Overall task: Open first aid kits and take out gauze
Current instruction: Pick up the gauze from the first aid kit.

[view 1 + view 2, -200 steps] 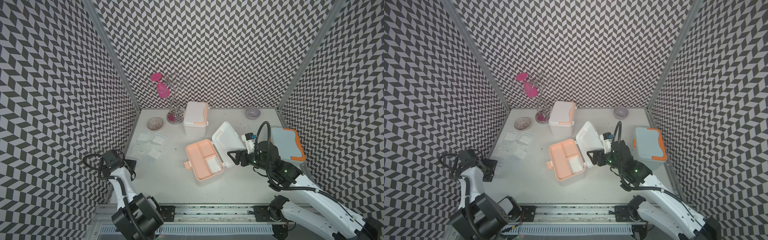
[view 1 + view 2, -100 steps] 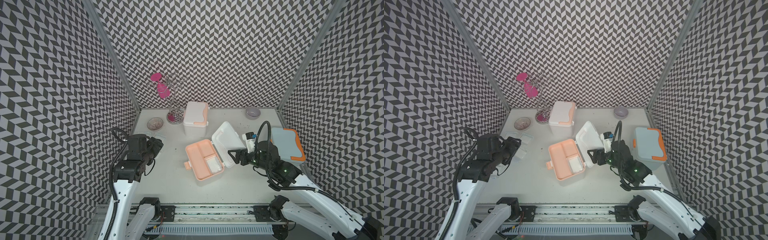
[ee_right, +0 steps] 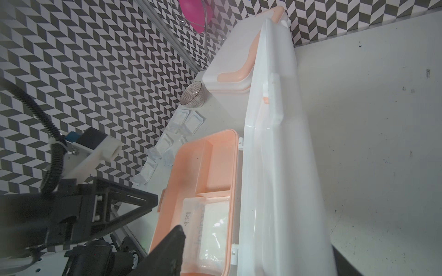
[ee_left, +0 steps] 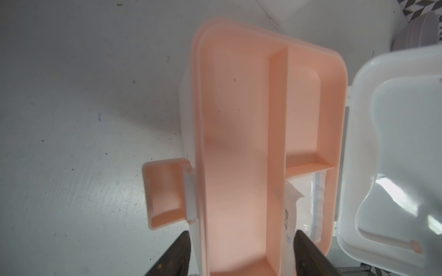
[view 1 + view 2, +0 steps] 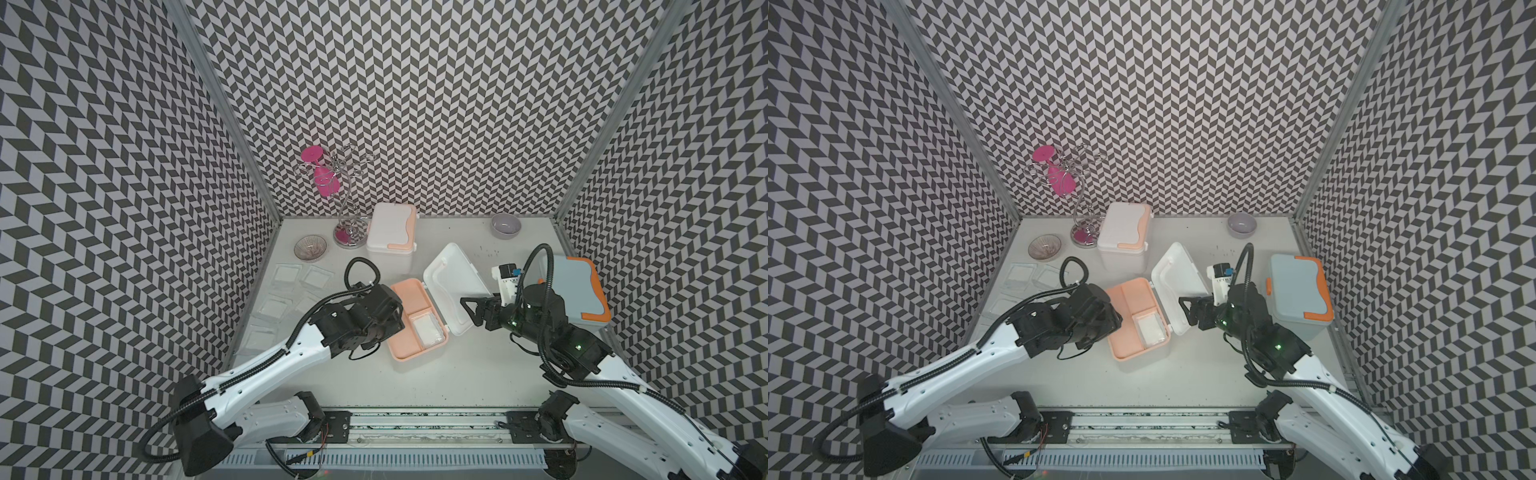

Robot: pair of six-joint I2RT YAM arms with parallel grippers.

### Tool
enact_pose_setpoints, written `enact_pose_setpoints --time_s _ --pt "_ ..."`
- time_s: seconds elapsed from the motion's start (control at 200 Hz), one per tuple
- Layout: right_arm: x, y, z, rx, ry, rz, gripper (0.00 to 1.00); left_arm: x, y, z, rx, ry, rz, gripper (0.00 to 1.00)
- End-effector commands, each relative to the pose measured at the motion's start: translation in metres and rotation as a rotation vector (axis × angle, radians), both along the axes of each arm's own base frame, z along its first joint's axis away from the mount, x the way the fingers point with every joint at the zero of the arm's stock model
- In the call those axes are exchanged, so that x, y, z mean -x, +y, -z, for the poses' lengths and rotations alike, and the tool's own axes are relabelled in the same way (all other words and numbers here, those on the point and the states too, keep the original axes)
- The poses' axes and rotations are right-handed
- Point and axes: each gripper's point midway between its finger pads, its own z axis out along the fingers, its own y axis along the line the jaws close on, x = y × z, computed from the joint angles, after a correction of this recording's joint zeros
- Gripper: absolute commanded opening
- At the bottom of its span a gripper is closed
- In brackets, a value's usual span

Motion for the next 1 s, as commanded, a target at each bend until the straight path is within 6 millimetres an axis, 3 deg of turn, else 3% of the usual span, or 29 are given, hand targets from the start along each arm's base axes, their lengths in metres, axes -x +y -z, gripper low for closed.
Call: enact_pose_setpoints --time_s 0.0,0.25,0.516,0.641,0.991 --pt "-0.002 0.000 -0.012 -0.039 -0.051 0.011 0.75 -0.006 -0.018 -0.012 -0.005 -0.053 -0.021 0.65" --pt "0.001 -0.005 -0.015 -0.044 -0.061 0.023 0.75 -0.007 -0.043 -0.004 -0.047 -0.039 0.026 0.58" --pt "0.003 -0.007 -0.014 -0.048 -0.063 0.026 0.75 -0.010 -0.055 0.000 -0.075 -0.025 0.046 0.36" --pt "0.004 -0.007 -0.013 -0.047 -0.063 0.026 0.75 -0.010 -0.060 0.007 -0.097 -0.010 0.064 0.33" --pt "0.005 -0.008 -0.013 -0.049 -0.063 0.026 0.75 -0.008 -0.065 0.003 -0.095 -0.009 0.085 0.00"
